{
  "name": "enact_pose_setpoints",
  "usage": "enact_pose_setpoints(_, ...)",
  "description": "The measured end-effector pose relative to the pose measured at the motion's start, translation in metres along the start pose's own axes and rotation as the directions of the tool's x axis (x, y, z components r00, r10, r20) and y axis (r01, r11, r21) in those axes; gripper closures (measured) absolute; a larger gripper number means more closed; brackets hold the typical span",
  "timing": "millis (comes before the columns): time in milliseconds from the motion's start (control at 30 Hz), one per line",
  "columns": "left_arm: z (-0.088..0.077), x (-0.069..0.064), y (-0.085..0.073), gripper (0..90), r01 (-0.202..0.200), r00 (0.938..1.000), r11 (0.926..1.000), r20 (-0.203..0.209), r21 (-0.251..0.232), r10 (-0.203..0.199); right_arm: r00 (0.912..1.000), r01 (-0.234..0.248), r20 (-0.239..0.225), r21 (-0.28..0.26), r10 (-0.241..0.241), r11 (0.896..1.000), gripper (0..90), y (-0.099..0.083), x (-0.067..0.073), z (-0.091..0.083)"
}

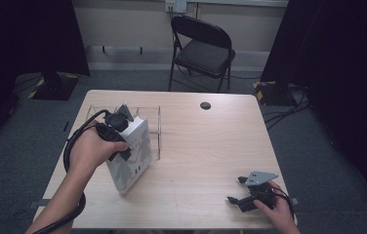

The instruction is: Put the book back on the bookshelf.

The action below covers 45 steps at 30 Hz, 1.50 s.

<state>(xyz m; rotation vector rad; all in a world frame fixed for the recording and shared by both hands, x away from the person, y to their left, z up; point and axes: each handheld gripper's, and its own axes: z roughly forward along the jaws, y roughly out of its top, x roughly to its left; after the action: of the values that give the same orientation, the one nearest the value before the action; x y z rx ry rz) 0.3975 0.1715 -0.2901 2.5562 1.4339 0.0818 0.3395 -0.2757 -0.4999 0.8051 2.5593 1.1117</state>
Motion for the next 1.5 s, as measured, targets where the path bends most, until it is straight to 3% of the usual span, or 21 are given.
enact_pose_setpoints(100,-0.002,-0.001,0.003,53.4,-0.004,1.0,1.0,-0.004,-0.001,0.004,1.0,0.0,0.0,0.001,0.0,1.0,12.1,0.0,0.0,0.0)
enact_pose_setpoints(233,-0.001,-0.001,0.007,53.3,0.027,0.9996,0.9996,0.008,-0.01,-0.027,1.0,0.001,-0.001,0.001,-0.001,1.0,12.1,0.0,0.0,0.0)
enact_pose_setpoints(367,-0.002,-0.003,0.014,53.4,0.012,0.9999,0.9999,-0.011,-0.002,-0.012,1.0,0.001,-0.001,0.001,-0.001,1.0,12.1,0.0,0.0,0.0)
enact_pose_setpoints(433,-0.002,-0.004,0.017,53.3,0.032,0.9994,0.9995,-0.014,-0.001,-0.032,1.0,0.002,-0.001,0.0,-0.002,1.0,12.1,0.0,0.0,0.0)
enact_pose_setpoints(500,-0.002,-0.005,0.02,53.4,0.012,0.9998,0.9999,-0.019,0.005,-0.012,1.0,0.001,-0.001,0.0,-0.001,1.0,12.1,0.0,0.0,0.0)
enact_pose_setpoints(600,-0.002,-0.005,0.025,53.4,0.03,0.9995,0.9995,-0.007,0.008,-0.03,1.0,0.0,0.0,0.0,0.0,1.0,12.1,0.0,0.0,0.0)
enact_pose_setpoints(867,0.0,-0.007,0.035,53.3,0.056,0.998,0.9984,-0.028,-0.001,-0.056,1.0,0.001,-0.001,0.0,-0.001,1.0,12.1,0.0,0.0,0.0)
enact_pose_setpoints(967,0.002,-0.005,0.037,53.4,0.07,0.9975,0.9976,-0.014,-0.004,-0.07,1.0,-0.002,-0.001,0.0,0.002,1.0,12.1,0.0,0.0,0.0)
enact_pose_setpoints(1000,0.003,-0.008,0.038,53.4,0.12,0.9927,0.9928,-0.004,-0.004,-0.12,1.0,-0.001,-0.001,0.0,0.001,1.0,12.1,0.0,0.0,0.0)
enact_pose_setpoints(1033,0.003,-0.009,0.038,53.4,0.131,0.9914,0.9913,-0.002,0.007,-0.131,1.0,-0.001,-0.001,0.0,0.001,1.0,12.1,0.0,0.0,0.0)
enact_pose_setpoints(1267,0.004,-0.008,0.043,53.3,0.157,0.9867,0.9875,-0.039,-0.002,-0.157,1.0,0.0,-0.001,0.0,0.0,1.0,12.1,0.0,0.0,0.0)
enact_pose_setpoints(1500,0.002,-0.003,0.045,53.3,0.206,0.978,0.9784,-0.028,-0.013,-0.207,1.0,0.0,-0.001,0.001,0.0,1.0,12.1,0.0,0.0,0.0)
